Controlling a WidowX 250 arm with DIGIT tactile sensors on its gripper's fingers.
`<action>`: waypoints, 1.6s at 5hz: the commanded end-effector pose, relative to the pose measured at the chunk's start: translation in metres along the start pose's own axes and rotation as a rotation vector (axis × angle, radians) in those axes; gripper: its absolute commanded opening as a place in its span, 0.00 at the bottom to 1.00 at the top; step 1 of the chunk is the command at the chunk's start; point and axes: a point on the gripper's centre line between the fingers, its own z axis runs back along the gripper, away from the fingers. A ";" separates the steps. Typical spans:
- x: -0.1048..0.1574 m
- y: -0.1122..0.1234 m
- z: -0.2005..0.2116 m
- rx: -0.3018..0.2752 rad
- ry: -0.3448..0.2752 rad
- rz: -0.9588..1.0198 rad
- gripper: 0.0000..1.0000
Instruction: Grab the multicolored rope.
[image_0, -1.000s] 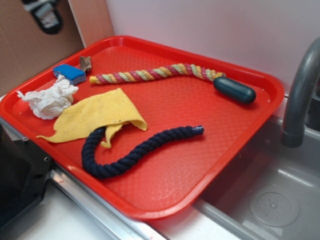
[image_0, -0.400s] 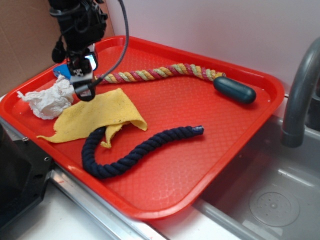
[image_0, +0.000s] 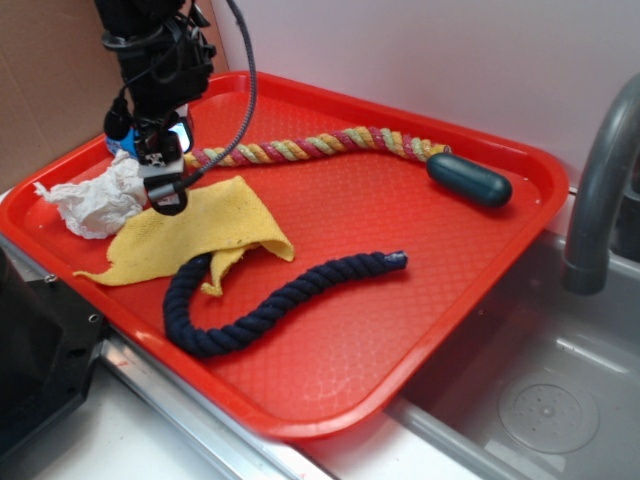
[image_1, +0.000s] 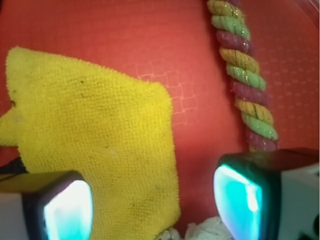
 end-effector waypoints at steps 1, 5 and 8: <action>0.004 0.002 0.004 0.019 -0.018 -0.009 1.00; 0.092 0.081 -0.044 0.063 -0.064 -0.067 1.00; 0.090 0.070 -0.039 0.079 -0.046 -0.097 0.00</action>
